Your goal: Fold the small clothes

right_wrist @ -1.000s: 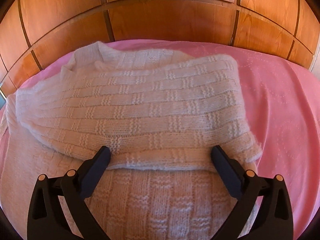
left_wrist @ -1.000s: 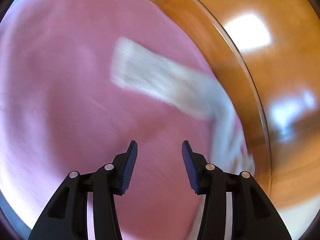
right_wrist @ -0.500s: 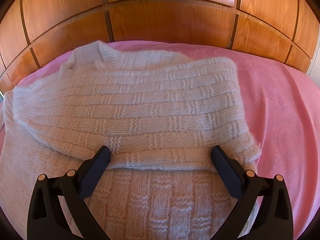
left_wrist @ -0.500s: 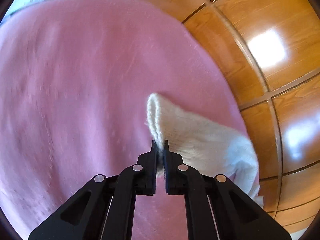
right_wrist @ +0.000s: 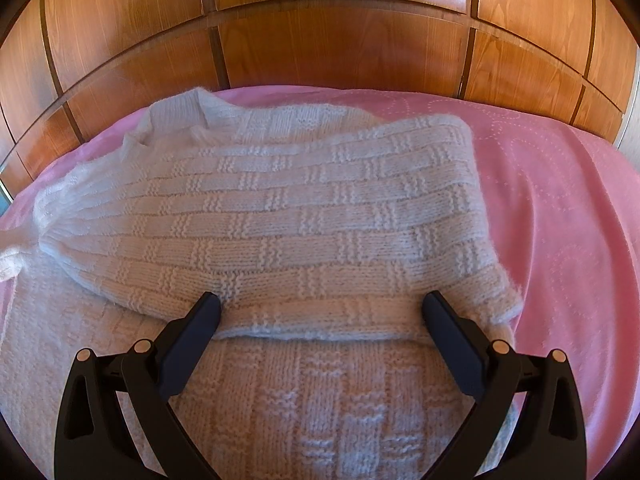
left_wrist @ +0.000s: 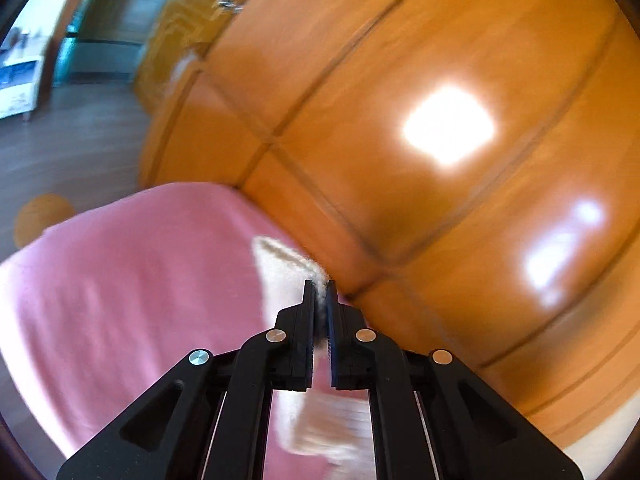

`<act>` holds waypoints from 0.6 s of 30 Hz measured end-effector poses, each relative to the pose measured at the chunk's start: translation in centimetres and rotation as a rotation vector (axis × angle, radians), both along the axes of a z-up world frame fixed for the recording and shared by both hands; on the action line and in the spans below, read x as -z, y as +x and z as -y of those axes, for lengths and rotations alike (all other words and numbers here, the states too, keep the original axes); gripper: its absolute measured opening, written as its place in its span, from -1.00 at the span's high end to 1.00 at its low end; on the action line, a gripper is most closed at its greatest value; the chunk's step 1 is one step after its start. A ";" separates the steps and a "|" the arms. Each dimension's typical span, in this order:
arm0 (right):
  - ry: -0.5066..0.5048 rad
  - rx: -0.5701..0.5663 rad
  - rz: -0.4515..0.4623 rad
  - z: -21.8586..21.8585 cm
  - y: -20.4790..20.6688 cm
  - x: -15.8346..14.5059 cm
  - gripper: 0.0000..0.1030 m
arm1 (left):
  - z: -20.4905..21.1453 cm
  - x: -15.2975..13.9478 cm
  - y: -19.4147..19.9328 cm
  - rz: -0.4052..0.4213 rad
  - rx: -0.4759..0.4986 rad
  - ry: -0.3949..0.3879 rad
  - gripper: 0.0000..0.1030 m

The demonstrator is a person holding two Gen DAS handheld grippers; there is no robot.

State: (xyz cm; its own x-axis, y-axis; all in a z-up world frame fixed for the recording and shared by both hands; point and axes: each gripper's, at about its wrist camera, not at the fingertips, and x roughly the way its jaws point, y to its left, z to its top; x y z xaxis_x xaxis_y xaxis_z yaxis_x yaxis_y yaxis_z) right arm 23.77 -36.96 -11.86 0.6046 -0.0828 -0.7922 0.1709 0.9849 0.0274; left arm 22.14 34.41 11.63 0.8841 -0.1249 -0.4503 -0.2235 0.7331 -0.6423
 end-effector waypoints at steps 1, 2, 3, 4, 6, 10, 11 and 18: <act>0.003 0.002 0.002 0.0 -0.1 0.0 -0.96 | 0.8 -0.8 -0.4 0.023 0.020 -0.006 0.93; 0.007 0.002 0.004 0.1 -0.1 0.0 -0.96 | 2.0 -2.0 -0.6 0.053 0.050 -0.008 0.93; 0.010 0.002 0.005 0.1 -0.2 0.0 -0.96 | 3.6 -3.0 -0.3 0.080 0.082 -0.006 0.93; 0.014 0.002 0.008 0.2 -0.2 -0.1 -0.96 | 5.3 -4.2 -0.7 0.112 0.127 0.002 0.93; 0.022 0.002 0.013 0.4 -0.3 -0.1 -0.96 | 8.7 -5.8 -1.1 0.149 0.206 0.023 0.93; 0.037 0.003 0.023 0.6 -0.6 -0.2 -0.96 | 18.3 -6.2 0.0 0.178 0.404 0.041 0.93; 0.040 0.004 0.025 0.7 -0.7 -0.2 -0.96 | 20.7 -5.8 0.3 0.174 0.450 0.047 0.93; 0.068 0.005 0.040 1.1 -1.2 -0.4 -0.96 | 38.2 2.1 4.3 0.018 0.746 0.094 0.93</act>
State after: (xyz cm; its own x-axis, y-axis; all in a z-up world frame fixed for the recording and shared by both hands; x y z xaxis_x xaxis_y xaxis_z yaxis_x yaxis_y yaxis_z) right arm 22.58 -38.03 -11.44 0.6359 -0.0327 -0.7711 0.1732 0.9797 0.1013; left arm 26.40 -3.82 9.56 0.5876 -0.6554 -0.4746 0.3641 0.7379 -0.5683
